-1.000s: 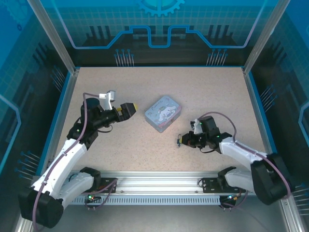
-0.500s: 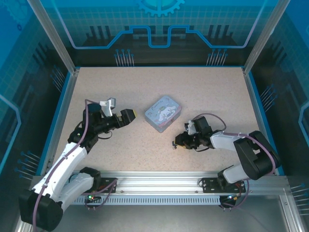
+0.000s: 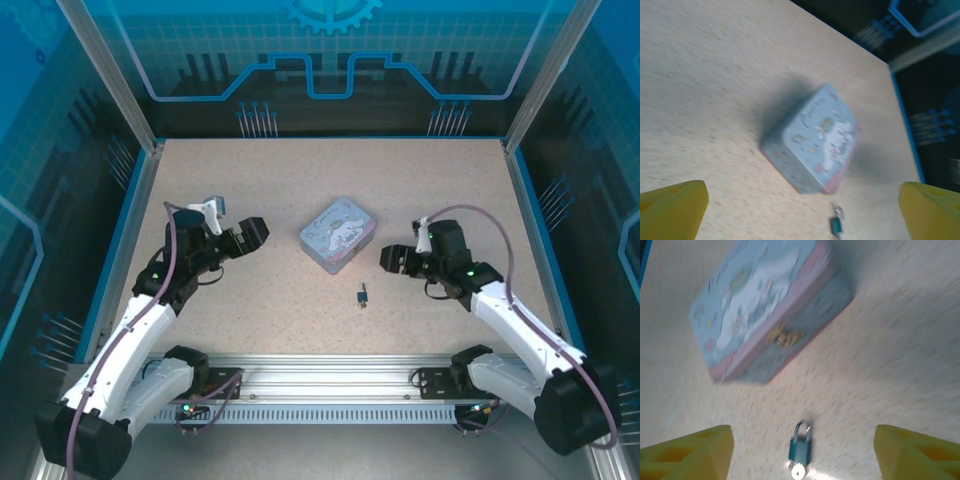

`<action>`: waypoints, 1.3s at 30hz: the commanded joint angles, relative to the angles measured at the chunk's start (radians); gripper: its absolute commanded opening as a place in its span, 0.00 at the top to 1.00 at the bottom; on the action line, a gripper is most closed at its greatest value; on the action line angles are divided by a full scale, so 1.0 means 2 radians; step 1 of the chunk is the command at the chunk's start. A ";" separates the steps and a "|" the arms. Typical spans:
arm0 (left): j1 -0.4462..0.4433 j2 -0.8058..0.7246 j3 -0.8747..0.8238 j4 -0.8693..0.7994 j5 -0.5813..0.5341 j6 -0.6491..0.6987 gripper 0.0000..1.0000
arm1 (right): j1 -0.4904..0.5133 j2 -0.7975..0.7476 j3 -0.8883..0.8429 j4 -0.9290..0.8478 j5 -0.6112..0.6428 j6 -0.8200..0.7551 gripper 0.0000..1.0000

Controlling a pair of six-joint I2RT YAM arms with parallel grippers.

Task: Unlock the padlock with the key

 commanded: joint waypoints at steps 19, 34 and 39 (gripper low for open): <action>0.076 0.113 -0.199 0.308 -0.243 0.206 0.01 | -0.154 0.190 -0.065 0.380 0.100 -0.201 0.00; 0.085 0.275 -0.211 0.605 -0.101 0.302 0.01 | -0.183 0.222 -0.108 0.517 0.001 -0.252 0.00; 0.087 0.341 -0.222 0.682 -0.097 0.303 0.01 | -0.175 0.232 -0.099 0.510 -0.001 -0.264 0.00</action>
